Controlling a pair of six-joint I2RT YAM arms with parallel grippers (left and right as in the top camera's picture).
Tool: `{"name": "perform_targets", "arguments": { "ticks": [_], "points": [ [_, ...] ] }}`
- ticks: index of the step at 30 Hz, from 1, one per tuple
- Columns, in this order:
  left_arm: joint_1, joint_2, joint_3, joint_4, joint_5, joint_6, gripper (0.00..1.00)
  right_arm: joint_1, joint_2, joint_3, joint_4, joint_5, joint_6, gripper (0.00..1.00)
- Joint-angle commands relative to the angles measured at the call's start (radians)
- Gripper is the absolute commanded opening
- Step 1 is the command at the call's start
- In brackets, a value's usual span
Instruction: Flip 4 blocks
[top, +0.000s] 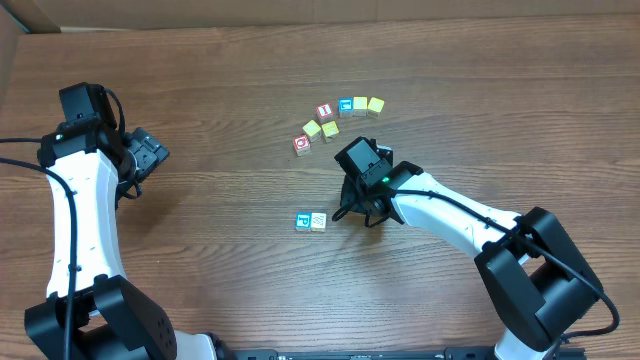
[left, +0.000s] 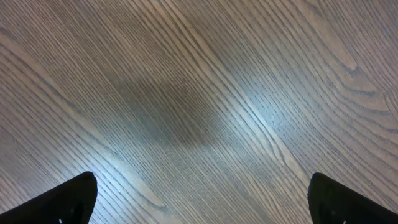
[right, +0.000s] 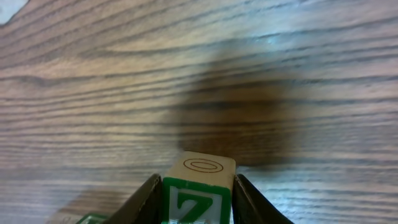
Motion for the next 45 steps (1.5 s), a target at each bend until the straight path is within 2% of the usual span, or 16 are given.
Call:
{"name": "perform_targets", "arguments": {
  "ticks": [1,7,16,23,29,38,45],
  "points": [
    [0.003,-0.005,0.01,0.001,-0.006,-0.002,1.0,0.004,0.003,0.013,-0.015,-0.108,-0.003,0.35],
    [0.003,-0.005,0.01,0.001,-0.006,-0.002,1.0,0.004,0.003,0.013,-0.03,-0.261,-0.003,0.35],
    [0.003,-0.005,0.01,0.001,-0.006,-0.002,1.0,0.004,0.003,0.013,-0.072,-0.329,-0.003,0.35],
    [0.003,-0.005,0.01,0.001,-0.006,-0.002,1.0,0.003,0.003,0.013,-0.069,-0.331,-0.026,0.51],
    [0.003,-0.005,0.01,0.002,-0.006,-0.002,1.0,0.0,0.001,0.047,-0.08,-0.332,-0.072,0.52],
    [0.003,-0.005,0.01,0.001,-0.006,-0.002,1.0,-0.004,-0.001,0.162,-0.2,-0.255,-0.081,0.52],
    [0.003,-0.005,0.01,0.001,-0.006,-0.002,1.0,-0.059,-0.001,0.203,-0.39,-0.251,-0.204,0.52]
  ]
}}
